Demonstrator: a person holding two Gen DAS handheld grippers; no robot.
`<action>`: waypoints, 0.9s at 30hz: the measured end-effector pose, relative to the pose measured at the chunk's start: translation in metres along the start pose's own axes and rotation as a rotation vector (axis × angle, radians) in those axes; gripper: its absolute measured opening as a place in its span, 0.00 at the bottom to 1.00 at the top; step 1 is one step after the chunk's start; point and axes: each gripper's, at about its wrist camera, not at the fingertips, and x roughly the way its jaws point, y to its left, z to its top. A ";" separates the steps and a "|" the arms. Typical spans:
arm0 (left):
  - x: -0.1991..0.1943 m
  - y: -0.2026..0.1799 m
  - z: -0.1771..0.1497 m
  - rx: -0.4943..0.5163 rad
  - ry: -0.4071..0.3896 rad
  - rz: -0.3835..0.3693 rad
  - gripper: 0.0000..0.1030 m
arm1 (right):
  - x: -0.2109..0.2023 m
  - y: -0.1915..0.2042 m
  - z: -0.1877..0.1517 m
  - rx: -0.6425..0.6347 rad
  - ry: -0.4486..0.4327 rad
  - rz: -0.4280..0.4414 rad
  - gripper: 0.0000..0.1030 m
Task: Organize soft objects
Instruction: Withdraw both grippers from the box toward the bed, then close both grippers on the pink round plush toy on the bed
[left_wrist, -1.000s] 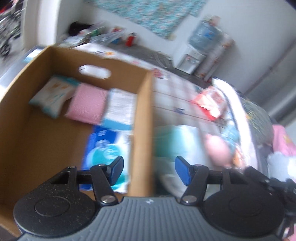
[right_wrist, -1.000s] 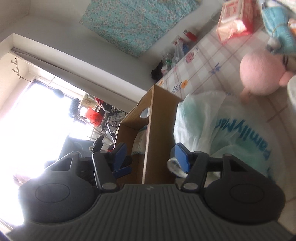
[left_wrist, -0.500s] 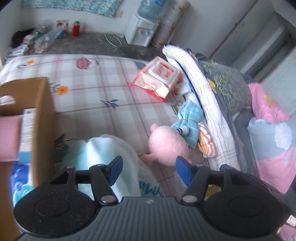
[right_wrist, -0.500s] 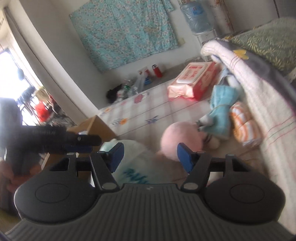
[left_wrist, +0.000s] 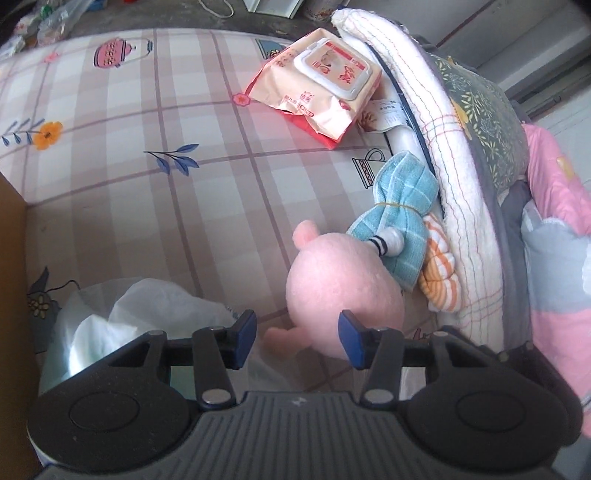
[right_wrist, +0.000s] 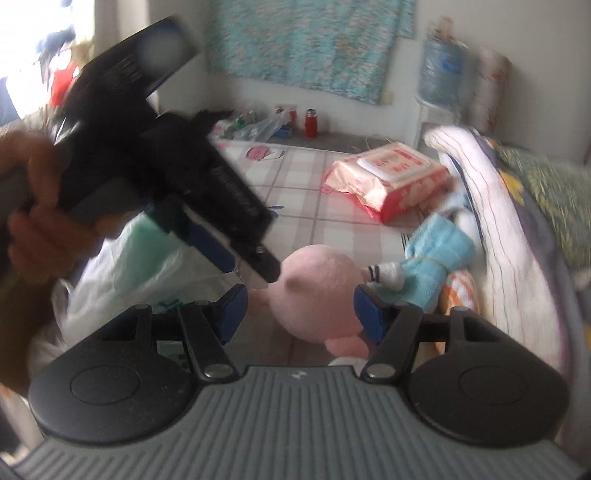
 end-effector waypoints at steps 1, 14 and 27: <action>0.002 0.001 0.004 -0.014 0.002 -0.014 0.48 | 0.005 0.004 0.002 -0.047 0.011 -0.007 0.61; 0.012 0.000 0.015 -0.109 0.003 -0.156 0.49 | 0.063 0.029 0.003 -0.343 0.087 -0.096 0.77; -0.012 0.001 0.012 -0.125 -0.120 -0.222 0.51 | 0.051 -0.085 0.005 0.373 0.025 0.061 0.51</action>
